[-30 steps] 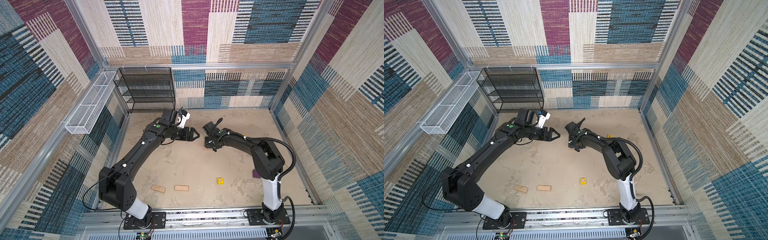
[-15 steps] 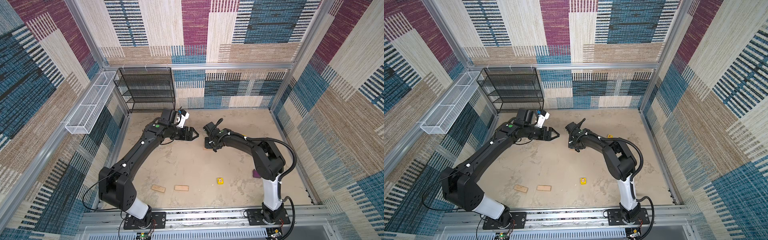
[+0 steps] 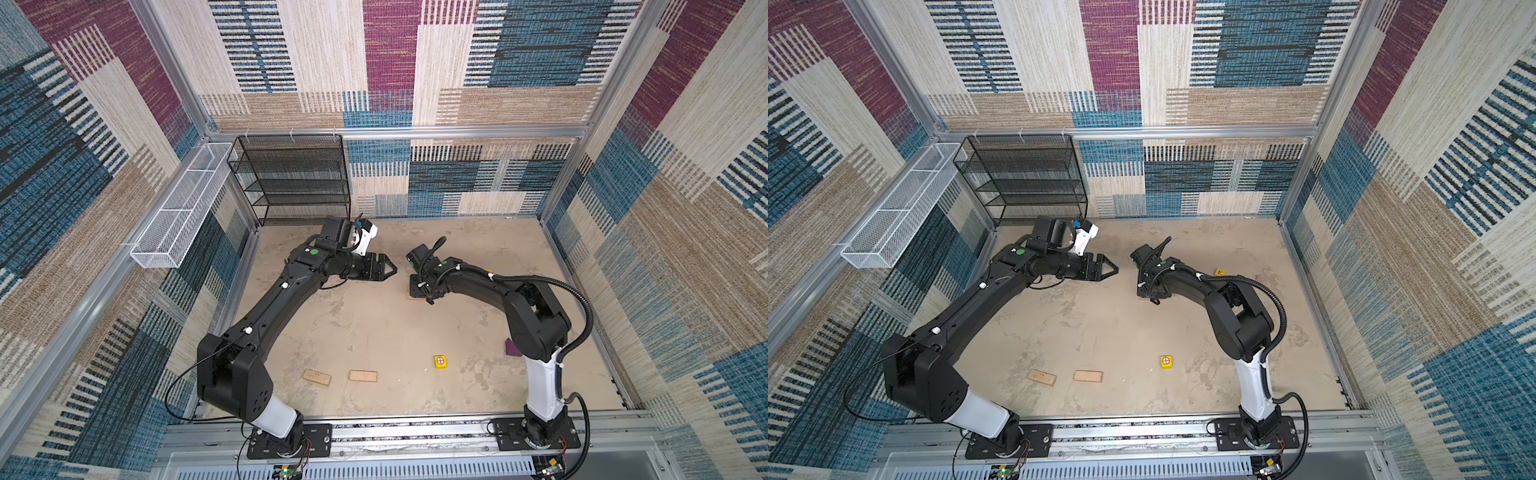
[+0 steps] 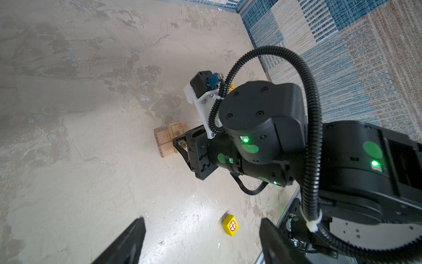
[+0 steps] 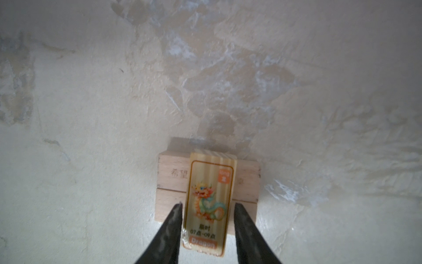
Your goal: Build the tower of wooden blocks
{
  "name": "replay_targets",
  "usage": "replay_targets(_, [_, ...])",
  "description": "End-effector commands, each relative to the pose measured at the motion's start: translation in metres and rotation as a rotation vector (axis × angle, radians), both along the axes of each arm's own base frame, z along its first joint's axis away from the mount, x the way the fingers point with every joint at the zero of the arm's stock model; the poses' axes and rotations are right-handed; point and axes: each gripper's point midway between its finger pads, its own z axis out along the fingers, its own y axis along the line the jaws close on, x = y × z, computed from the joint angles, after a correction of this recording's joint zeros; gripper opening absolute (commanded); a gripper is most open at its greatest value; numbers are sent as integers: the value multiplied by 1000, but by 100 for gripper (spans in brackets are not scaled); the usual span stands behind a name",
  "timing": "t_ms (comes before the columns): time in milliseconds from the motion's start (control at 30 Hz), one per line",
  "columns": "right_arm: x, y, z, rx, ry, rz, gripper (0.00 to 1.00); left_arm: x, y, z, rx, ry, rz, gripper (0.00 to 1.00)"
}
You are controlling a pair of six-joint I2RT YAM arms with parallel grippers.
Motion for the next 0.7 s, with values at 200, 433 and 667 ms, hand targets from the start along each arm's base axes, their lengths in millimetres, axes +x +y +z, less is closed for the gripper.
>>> replay_targets(200, [3, -1, 0, -17, -13, 13, 38, 3, -3, 3, -27, -5, -4, 83])
replay_targets(433, [3, 1, 1, -13, -13, 14, 40, 3, -2, 3, -29, -4, -1, 83])
replay_targets(667, [4, 6, 2, 9, -10, 24, 46, 3, -2, 4, -32, -3, -3, 83])
